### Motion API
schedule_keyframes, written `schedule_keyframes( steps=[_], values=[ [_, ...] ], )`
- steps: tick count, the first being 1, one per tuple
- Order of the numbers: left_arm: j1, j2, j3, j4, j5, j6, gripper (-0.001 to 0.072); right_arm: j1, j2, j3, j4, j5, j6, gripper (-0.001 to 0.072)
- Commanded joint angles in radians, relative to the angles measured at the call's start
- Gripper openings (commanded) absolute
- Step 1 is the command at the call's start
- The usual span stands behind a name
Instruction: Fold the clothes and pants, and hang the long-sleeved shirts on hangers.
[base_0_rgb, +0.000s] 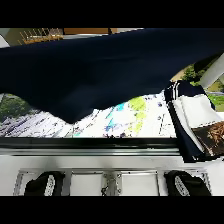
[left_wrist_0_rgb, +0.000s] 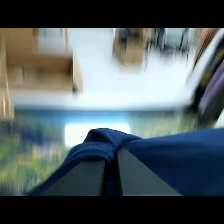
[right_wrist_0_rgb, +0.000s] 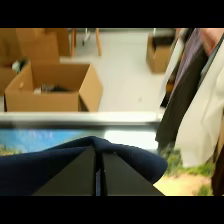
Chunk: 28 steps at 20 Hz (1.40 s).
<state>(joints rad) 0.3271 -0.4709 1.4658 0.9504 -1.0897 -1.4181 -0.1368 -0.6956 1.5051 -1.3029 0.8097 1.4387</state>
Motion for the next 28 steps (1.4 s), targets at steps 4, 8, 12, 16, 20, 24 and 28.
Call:
schedule_keyframes(
  steps=[4, 8, 12, 16, 20, 24, 28],
  values=[
    [0.001, 0.116, 0.050, -0.002, -0.022, -0.129, 0.0013, 0.001, 0.107, 0.038, -0.033, 0.058, -0.002, 0.0011],
    [0.001, -0.004, -0.056, -0.008, -0.071, -0.171, 0.0013, 0.002, 0.018, 0.038, -0.031, 0.225, 0.010, 0.0010],
    [-0.040, -0.249, -0.228, -0.007, -0.051, -0.163, 0.0012, 0.004, -0.241, 0.037, -0.022, 0.372, 0.027, 0.0010],
    [-0.148, -0.636, -0.258, 0.003, 0.085, -0.024, 0.0013, 0.050, -0.592, 0.039, -0.030, 0.380, -0.003, 0.0010],
    [-0.165, -1.075, -0.057, -0.002, 0.091, -0.018, 0.0012, 0.071, -0.908, 0.108, -0.027, 0.293, 0.005, 0.0010],
    [-0.175, -1.335, 0.159, -0.008, 0.051, -0.018, 0.0013, 0.081, -1.081, 0.225, -0.022, 0.192, 0.063, 0.0011],
    [-0.159, -1.383, 0.260, -0.006, 0.043, -0.019, 0.0013, 0.080, -1.087, 0.241, -0.029, 0.169, 0.111, 0.0010]
  ],
)
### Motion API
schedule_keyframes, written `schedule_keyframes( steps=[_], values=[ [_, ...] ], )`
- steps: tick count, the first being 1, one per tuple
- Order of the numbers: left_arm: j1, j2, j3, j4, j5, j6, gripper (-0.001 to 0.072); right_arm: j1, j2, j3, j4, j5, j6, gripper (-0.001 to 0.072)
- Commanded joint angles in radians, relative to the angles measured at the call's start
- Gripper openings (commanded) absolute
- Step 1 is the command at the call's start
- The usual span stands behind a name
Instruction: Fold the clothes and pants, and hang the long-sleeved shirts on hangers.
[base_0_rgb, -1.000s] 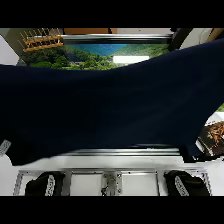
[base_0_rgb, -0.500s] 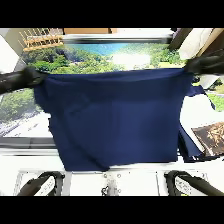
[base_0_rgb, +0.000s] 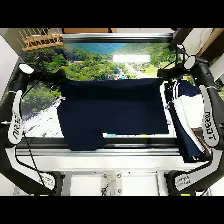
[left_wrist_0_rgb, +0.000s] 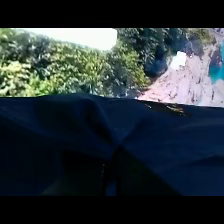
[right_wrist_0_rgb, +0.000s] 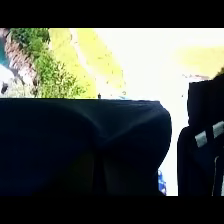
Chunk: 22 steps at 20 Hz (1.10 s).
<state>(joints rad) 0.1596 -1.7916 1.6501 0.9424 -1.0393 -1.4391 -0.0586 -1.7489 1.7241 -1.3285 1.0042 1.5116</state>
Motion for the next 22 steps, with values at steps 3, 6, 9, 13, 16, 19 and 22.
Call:
schedule_keyframes(
  steps=[3, 6, 9, 13, 16, 19, 22],
  values=[
    [0.014, -0.014, 0.023, 0.083, -0.010, 0.012, 0.0012, 0.008, 0.004, -0.062, -0.028, -0.005, 0.038, 0.0010],
    [0.014, 0.039, -0.134, 0.106, 0.002, 0.031, 0.0013, 0.013, 0.075, -0.244, -0.060, -0.040, 0.069, 0.0009],
    [0.014, 0.086, -0.299, 0.104, 0.063, 0.037, 0.0013, 0.019, 0.148, -0.426, -0.059, -0.102, 0.071, 0.0011],
    [0.014, 0.103, -0.396, 0.102, 0.098, 0.037, 0.0013, 0.019, 0.159, -0.528, 0.022, -0.110, 0.071, 0.0018],
    [0.016, 0.114, -0.389, 0.104, 0.068, 0.026, 0.0452, 0.018, 0.167, -0.532, 0.087, -0.109, 0.048, 0.0427],
    [0.039, 0.203, -0.354, 0.106, 0.056, 0.006, 0.0547, 0.006, 0.277, -0.530, 0.066, -0.105, 0.045, 0.0477],
    [0.075, 0.359, -0.428, 0.113, 0.055, 0.000, 0.0547, -0.051, 0.441, -0.554, -0.036, 0.010, 0.044, 0.0477]
  ],
)
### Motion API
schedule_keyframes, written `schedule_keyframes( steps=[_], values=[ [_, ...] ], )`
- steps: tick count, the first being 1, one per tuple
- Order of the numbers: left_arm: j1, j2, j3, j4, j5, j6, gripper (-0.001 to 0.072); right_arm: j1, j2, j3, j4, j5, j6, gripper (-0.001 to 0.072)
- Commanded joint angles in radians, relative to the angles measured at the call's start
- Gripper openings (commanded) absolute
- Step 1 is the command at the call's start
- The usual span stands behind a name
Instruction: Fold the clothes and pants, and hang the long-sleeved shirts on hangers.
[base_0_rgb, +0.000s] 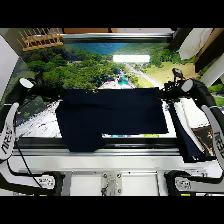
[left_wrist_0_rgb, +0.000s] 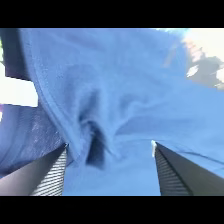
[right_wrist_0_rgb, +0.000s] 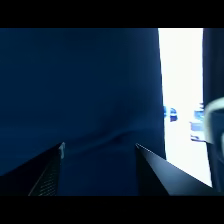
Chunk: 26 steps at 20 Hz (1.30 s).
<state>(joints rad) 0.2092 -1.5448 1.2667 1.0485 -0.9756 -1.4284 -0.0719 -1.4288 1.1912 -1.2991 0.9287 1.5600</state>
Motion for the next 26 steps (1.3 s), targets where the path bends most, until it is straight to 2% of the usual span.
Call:
schedule_keyframes(
  steps=[1, 4, 5, 6, 8, 11, 14, 22, 23, 24, 25, 26],
  values=[
    [0.032, 0.168, -0.100, 0.006, -0.015, -0.012, 0.0547, -0.067, 0.174, -0.058, -0.090, 0.138, -0.005, 0.0477],
    [0.014, 0.301, -0.291, 0.003, -0.047, -0.012, 0.0547, -0.170, 0.312, -0.264, -0.070, 0.231, 0.001, 0.0486],
    [-0.001, 0.340, -0.357, 0.003, -0.058, -0.012, 0.0547, -0.203, 0.354, -0.357, -0.041, 0.230, 0.020, 0.0540],
    [-0.018, 0.372, -0.414, 0.002, -0.061, -0.012, 0.0547, -0.230, 0.385, -0.442, -0.008, 0.221, 0.047, 0.0541],
    [-0.060, 0.428, -0.508, -0.002, -0.052, -0.013, 0.0547, -0.278, 0.412, -0.591, 0.082, 0.180, 0.097, 0.0538],
    [-0.115, 0.491, -0.596, -0.002, -0.018, -0.013, 0.0547, -0.292, 0.406, -0.739, 0.243, 0.026, 0.097, 0.0535],
    [-0.146, 0.527, -0.621, -0.002, -0.007, -0.018, 0.0547, -0.292, 0.391, -0.791, 0.351, -0.124, 0.074, 0.0528],
    [-0.147, 0.540, -0.621, -0.002, 0.001, -0.027, 0.0547, -0.149, 0.337, -0.790, 0.354, -0.325, 0.063, 0.0522],
    [-0.147, 0.540, -0.621, -0.002, 0.000, -0.027, 0.0547, -0.133, 0.335, -0.789, 0.354, -0.331, 0.063, 0.0445],
    [-0.147, 0.540, -0.620, 0.003, -0.001, -0.027, 0.0547, -0.124, 0.335, -0.789, 0.353, -0.328, 0.062, 0.0203],
    [-0.144, 0.540, -0.619, 0.012, -0.011, -0.028, 0.0547, -0.120, 0.335, -0.789, 0.350, -0.323, 0.059, 0.0036],
    [-0.130, 0.541, -0.618, 0.024, -0.032, -0.049, 0.0547, -0.120, 0.336, -0.789, 0.350, -0.316, 0.055, 0.0012]
  ],
)
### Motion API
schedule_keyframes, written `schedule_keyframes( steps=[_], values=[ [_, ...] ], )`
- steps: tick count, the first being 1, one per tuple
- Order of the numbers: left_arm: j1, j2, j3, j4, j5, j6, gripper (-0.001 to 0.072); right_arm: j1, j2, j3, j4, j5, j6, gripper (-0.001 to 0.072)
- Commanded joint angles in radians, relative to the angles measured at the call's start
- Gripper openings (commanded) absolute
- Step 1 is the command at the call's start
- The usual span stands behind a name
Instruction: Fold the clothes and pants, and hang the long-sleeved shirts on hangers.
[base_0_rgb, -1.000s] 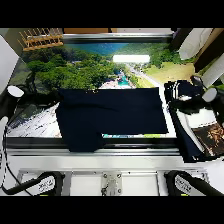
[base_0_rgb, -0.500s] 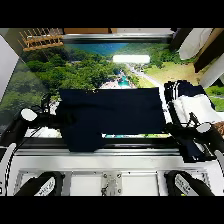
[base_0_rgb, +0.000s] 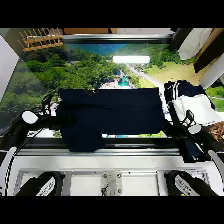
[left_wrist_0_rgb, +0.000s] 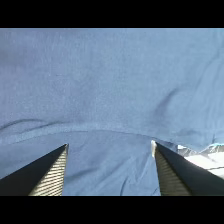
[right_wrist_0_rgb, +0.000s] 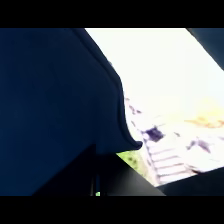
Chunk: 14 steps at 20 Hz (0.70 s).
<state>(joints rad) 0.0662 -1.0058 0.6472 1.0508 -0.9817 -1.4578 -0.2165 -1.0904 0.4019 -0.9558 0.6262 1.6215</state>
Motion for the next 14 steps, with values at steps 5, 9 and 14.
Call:
schedule_keyframes(
  steps=[5, 9, 14],
  values=[
    [0.124, 0.010, -0.060, 0.237, -0.156, -0.174, 0.0547, 0.024, -0.002, 0.001, 0.008, 0.014, -0.028, 0.0013],
    [0.208, 0.011, -0.191, 0.145, -0.126, -0.172, 0.0547, 0.025, -0.002, 0.001, 0.008, 0.014, -0.028, 0.0012],
    [0.154, 0.011, -0.273, 0.068, -0.068, -0.162, 0.0547, 0.025, -0.002, 0.001, 0.011, 0.014, -0.028, 0.0012]
  ],
)
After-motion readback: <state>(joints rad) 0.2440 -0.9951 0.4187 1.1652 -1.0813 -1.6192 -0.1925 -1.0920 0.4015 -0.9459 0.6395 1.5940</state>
